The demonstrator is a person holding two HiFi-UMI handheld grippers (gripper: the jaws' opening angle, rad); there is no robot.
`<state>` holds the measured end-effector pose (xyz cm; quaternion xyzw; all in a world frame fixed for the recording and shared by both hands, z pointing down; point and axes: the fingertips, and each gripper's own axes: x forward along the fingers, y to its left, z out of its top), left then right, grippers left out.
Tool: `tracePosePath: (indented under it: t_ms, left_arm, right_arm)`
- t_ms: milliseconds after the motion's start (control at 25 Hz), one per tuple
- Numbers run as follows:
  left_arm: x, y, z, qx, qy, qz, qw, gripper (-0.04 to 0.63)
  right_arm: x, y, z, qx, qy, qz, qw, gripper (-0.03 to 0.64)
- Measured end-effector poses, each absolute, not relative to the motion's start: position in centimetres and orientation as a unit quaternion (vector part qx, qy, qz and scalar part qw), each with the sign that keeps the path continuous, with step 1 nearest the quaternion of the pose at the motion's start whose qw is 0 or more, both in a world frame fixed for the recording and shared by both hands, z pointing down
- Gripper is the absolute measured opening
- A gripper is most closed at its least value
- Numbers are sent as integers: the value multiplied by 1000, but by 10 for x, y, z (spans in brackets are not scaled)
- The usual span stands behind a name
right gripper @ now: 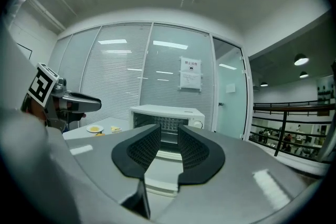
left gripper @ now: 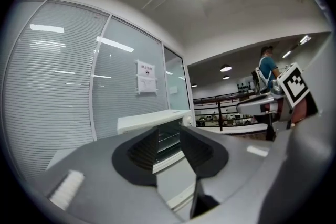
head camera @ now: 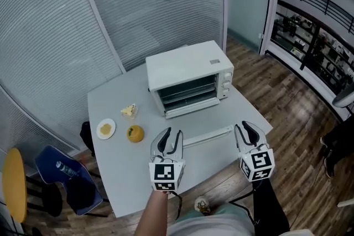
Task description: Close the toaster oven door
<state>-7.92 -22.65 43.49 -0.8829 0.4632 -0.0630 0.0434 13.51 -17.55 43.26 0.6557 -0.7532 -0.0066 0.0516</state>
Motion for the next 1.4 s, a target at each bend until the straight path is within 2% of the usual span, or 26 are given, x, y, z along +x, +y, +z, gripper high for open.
tracePosePath:
  t_ms: [440, 1400]
  left_arm:
    - [-76, -243, 495, -883, 462, -88, -12, 147]
    - [-80, -236, 651, -823, 509, -194, -161, 163]
  right_arm:
    - [130, -205, 485, 633, -765, 22, 114, 80]
    - [155, -232, 650, 579, -767, 166, 221, 78]
